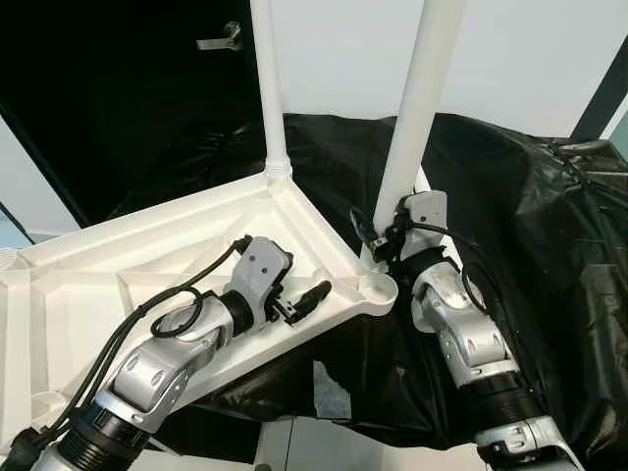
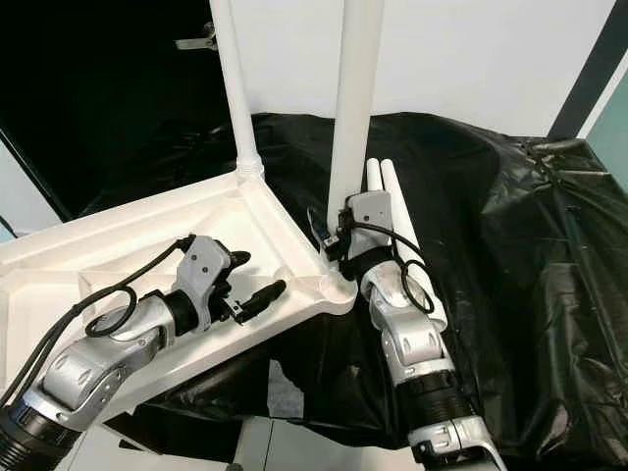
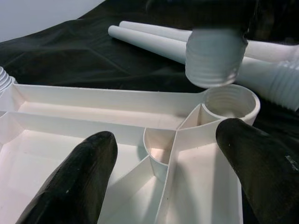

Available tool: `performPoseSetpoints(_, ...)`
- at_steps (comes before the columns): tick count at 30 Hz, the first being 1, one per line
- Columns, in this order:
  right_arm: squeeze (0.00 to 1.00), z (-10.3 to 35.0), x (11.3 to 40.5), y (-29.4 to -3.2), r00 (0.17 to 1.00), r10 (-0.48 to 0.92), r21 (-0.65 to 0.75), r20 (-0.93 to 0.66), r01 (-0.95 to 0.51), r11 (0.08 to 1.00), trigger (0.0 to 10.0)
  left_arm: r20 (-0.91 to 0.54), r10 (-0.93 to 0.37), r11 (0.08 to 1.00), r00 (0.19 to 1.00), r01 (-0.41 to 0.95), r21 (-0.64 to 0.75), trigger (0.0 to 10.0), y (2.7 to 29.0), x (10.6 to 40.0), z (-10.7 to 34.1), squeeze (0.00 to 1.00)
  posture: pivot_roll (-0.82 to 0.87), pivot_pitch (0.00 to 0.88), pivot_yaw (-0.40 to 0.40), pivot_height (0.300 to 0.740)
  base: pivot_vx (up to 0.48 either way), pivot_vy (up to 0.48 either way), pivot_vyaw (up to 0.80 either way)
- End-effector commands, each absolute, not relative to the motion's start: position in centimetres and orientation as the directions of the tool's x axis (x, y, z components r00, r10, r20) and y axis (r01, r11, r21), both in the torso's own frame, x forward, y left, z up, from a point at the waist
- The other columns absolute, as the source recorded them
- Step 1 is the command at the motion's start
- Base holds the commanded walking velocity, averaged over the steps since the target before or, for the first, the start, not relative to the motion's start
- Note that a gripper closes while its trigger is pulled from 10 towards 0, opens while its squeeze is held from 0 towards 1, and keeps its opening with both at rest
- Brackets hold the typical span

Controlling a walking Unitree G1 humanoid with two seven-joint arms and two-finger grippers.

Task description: Building children table

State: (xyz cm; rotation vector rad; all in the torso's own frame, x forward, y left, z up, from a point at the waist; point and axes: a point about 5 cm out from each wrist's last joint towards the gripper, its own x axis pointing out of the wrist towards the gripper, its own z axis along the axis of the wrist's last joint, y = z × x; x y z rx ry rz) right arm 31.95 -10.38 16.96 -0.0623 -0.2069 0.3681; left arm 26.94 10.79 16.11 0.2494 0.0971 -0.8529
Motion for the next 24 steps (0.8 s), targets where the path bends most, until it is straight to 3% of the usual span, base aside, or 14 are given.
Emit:
performPoseSetpoints(1,0.00,16.4,31.6,-10.4,0.921,0.349,-0.066,0.173,-0.342,0.937,10.0,-0.241,-0.876,0.400,0.417,0.909,0.120,10.0,10.0,25.4,15.7,0.00,0.10,0.000,-0.009,0.740,0.000,0.000,0.00)
performPoseSetpoints(8,0.00,13.4,31.3,-9.8,0.930,0.362,-0.022,0.067,-0.362,0.932,10.0,-0.240,-0.876,0.399,0.419,0.908,0.128,10.0,10.0,25.4,16.0,0.00,0.10,0.000,0.004,0.740,0.000,0.000,0.00)
performPoseSetpoints(20,0.00,12.9,31.2,-9.9,0.932,0.362,-0.030,0.035,-0.361,0.932,10.0,-0.264,-0.886,0.367,0.382,0.924,0.103,10.0,10.2,24.7,15.6,0.00,0.10,0.000,0.007,0.740,0.000,0.000,0.00)
performPoseSetpoints(24,0.00,12.7,30.9,-10.2,0.937,0.348,-0.021,0.033,-0.347,0.938,10.0,-0.344,-0.862,0.358,0.373,0.927,0.108,10.0,10.3,24.4,14.2,0.00,0.09,0.000,0.009,0.740,0.000,0.000,0.00)
